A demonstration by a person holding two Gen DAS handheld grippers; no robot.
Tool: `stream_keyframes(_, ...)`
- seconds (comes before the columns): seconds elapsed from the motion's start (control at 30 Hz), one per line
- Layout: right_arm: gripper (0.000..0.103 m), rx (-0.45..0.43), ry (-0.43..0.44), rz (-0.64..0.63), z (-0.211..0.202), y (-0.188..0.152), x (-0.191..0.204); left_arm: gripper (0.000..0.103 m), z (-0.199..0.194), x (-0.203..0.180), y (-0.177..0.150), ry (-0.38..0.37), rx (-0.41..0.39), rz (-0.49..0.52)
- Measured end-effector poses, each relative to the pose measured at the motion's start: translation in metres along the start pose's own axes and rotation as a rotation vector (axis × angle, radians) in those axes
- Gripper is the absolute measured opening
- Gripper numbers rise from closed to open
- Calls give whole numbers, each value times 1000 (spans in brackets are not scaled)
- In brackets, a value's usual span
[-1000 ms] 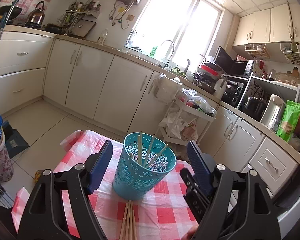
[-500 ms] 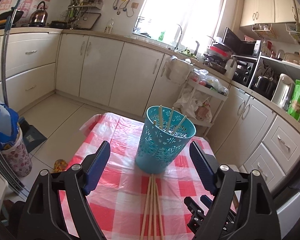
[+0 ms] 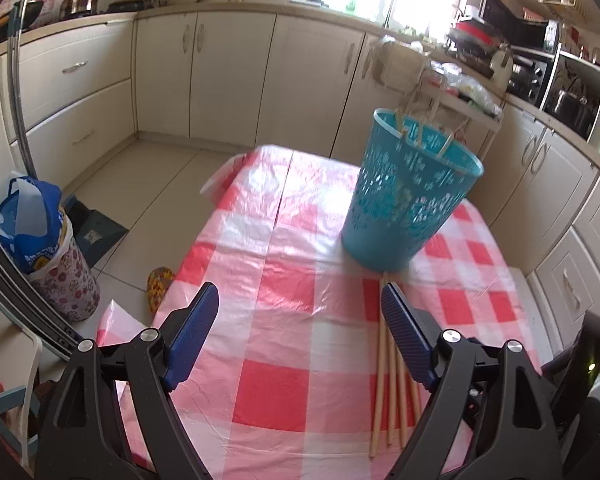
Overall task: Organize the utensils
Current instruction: 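Move both tools back down to the remaining sticks on the cloth, then grasp a stick with the left gripper while the right gripper grasps another stick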
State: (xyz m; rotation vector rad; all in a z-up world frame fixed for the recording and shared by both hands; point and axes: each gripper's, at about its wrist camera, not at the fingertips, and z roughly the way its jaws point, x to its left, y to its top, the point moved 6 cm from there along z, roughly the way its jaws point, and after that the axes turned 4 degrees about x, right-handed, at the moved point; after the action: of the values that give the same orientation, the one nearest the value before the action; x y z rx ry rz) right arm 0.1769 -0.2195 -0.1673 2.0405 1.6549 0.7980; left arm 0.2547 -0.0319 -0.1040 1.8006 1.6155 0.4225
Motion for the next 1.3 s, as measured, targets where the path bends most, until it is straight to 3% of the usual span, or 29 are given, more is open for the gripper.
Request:
stream_keyframes(0.3,35,60,14,-41,18,-3,16,79,44,-22,-20,-1,111,102)
stream_keyframes(0.47,29,107,8,-75,28,-6,22,79,59,-31,-20,-1,133,123)
stream_keyframes(0.63,10,121,-37,-94,29,-6,19,79,74,-44,-20,6,157,183)
stream_keyframes(1.03,7,128,-17,-42,24,-6,2,79,116,-73,-29,28,235,354)
stream_keyframes(1.23,7,134,-9,-44,25,-4,1,71,123,-83,-31,14,236,382)
stream_keyframes(1.3,7,135,-7,-45,25,-4,1,58,124,-85,-30,-6,235,383)
